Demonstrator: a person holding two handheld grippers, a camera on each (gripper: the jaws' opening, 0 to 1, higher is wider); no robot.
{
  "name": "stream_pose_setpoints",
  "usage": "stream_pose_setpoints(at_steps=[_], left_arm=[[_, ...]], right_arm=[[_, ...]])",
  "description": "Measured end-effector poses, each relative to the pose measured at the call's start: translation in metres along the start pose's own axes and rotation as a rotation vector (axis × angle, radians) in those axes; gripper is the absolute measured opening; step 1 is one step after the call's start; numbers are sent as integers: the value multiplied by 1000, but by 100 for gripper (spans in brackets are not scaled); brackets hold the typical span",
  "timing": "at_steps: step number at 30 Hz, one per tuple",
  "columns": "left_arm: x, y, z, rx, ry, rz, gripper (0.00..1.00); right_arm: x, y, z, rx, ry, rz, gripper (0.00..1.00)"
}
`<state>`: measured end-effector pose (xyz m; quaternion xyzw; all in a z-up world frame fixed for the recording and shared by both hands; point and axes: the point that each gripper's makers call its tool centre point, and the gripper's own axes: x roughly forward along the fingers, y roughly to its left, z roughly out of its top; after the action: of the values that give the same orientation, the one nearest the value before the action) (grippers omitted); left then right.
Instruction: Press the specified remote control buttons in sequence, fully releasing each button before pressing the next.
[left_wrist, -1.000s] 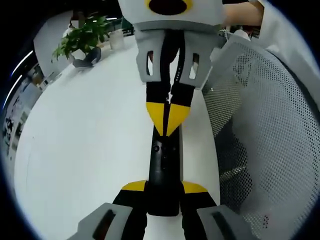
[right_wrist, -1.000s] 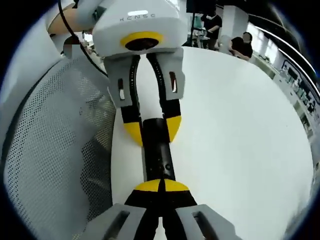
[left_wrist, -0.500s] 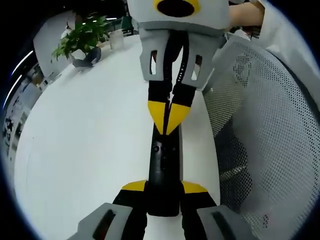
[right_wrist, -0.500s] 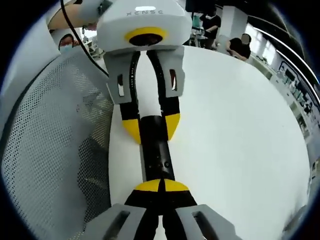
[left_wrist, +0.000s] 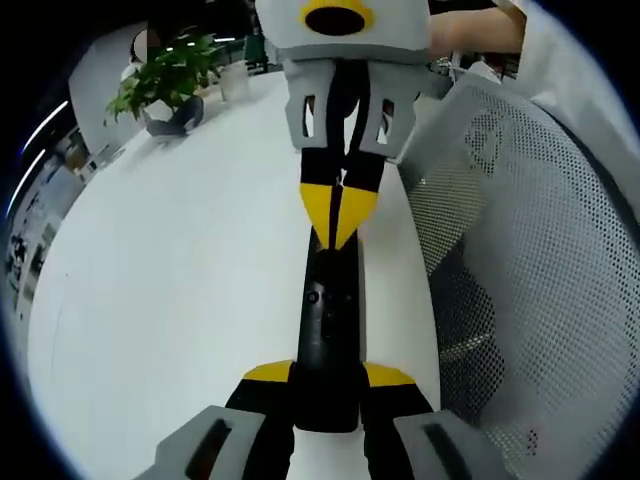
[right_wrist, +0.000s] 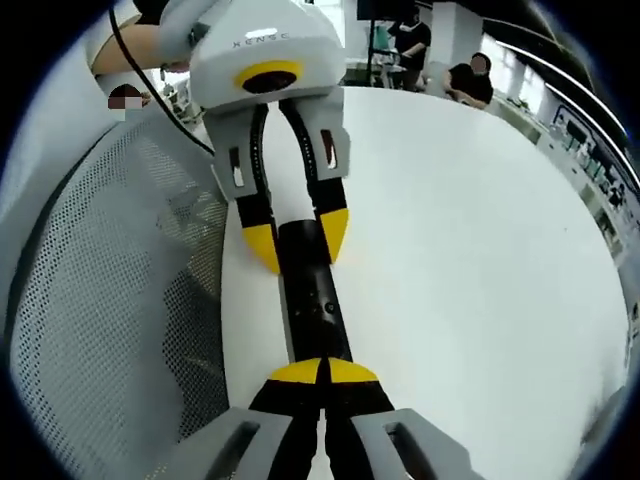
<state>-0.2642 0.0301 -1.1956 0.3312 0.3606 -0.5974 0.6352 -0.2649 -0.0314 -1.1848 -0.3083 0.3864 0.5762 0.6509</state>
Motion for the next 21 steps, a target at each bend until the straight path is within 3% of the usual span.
stream_pose_setpoints(at_steps=[7,10,12,15,19,21], left_arm=[[0,0,0,9,0,-3,22],[0,0,0,8,1,-3,22],[0,0,0,7,4,-3,22],[0,0,0,6,7,-3,22],[-1,0,-1,4,7,-2,22],[-1,0,-1,4,7,-1,22]], right_arm=[[6,1,4,-221,70,-68,0],[4,0,3,-190,65,-78,0],[3,-1,3,-94,3,-71,0],[2,-3,5,-22,-61,-68,0],[1,-2,6,54,-145,-67,0],[1,-2,6,44,-150,-67,0]])
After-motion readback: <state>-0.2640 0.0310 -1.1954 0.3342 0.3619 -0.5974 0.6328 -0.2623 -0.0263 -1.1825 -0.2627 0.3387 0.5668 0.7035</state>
